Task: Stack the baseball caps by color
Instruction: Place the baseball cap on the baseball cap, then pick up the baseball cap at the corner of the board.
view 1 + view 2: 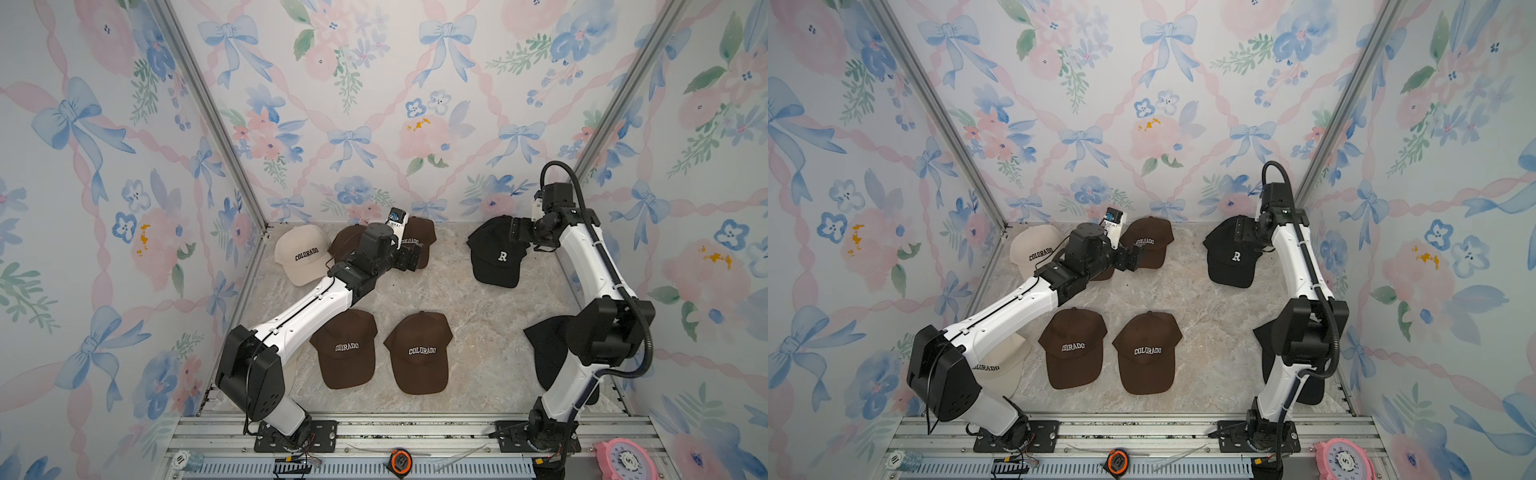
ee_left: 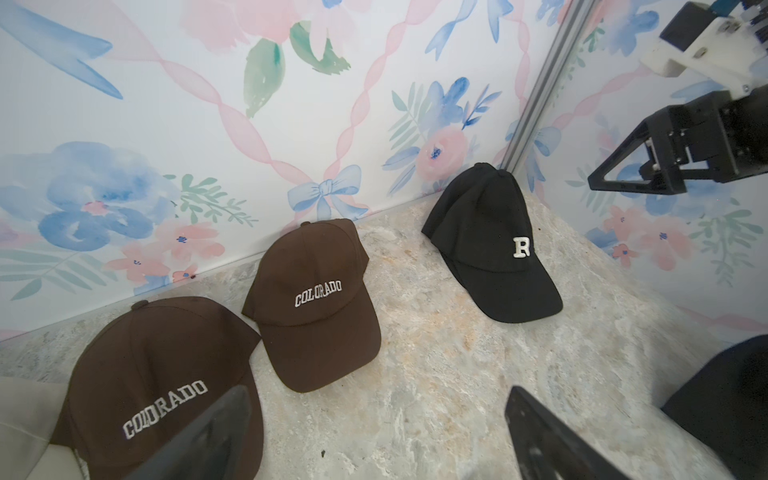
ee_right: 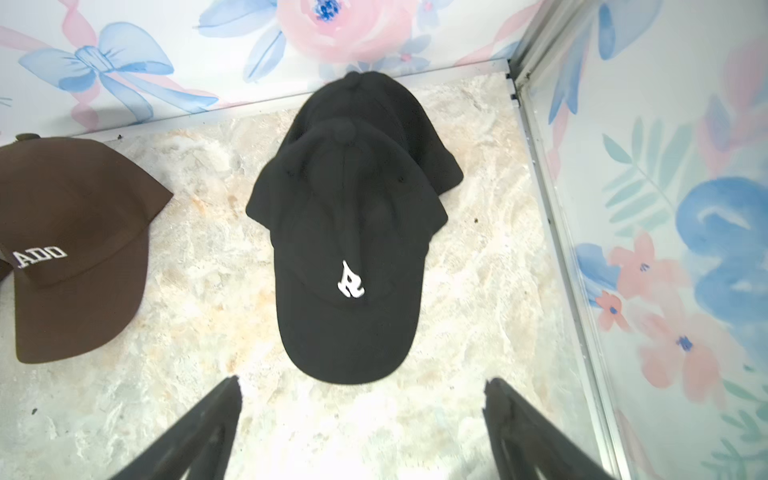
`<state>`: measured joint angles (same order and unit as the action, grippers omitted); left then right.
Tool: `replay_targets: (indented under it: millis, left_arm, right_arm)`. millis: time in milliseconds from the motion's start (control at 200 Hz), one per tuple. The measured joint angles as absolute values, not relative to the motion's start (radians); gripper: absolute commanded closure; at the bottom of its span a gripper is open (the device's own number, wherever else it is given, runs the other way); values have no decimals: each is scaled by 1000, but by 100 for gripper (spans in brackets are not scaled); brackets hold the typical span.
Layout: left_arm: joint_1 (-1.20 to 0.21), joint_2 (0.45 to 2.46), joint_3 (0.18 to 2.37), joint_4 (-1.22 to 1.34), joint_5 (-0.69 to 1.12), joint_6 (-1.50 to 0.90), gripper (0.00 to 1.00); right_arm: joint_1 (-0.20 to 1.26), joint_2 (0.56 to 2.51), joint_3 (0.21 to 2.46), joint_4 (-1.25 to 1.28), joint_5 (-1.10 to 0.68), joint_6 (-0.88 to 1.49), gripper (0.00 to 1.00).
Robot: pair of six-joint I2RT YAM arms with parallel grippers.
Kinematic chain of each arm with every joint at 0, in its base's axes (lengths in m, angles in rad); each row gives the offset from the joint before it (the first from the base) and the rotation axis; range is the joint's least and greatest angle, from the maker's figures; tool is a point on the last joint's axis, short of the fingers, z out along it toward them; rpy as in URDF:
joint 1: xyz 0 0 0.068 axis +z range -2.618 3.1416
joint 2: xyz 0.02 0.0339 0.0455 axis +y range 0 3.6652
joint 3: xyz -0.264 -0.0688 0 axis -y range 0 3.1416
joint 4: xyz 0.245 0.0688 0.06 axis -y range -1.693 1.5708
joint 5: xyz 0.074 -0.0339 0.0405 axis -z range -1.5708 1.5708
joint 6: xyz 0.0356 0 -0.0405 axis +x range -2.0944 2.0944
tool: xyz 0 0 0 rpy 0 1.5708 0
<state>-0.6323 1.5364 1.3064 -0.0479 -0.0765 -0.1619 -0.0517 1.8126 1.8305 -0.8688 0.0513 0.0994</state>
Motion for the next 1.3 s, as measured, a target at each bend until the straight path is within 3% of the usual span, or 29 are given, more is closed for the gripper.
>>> replay_targets:
  millis: [270,435,990,1300]
  left_arm:
    - [-715,1444,1217,-39,-20,-162,2]
    - [-755,1400,1177,-33,-6,-162,2]
    - [-896,1258,1090,-49,1,-188,2]
    - [-910,1249,1090,-77,-2,-188,2]
  right_arm:
    - [-53,1411,1383,-878,172,193,7]
    - [-65,1269,1225,-890,250,268,8]
    - [-160,1093,948,-956,402,495,8]
    - [-292,1072,842,-929,398,525,9]
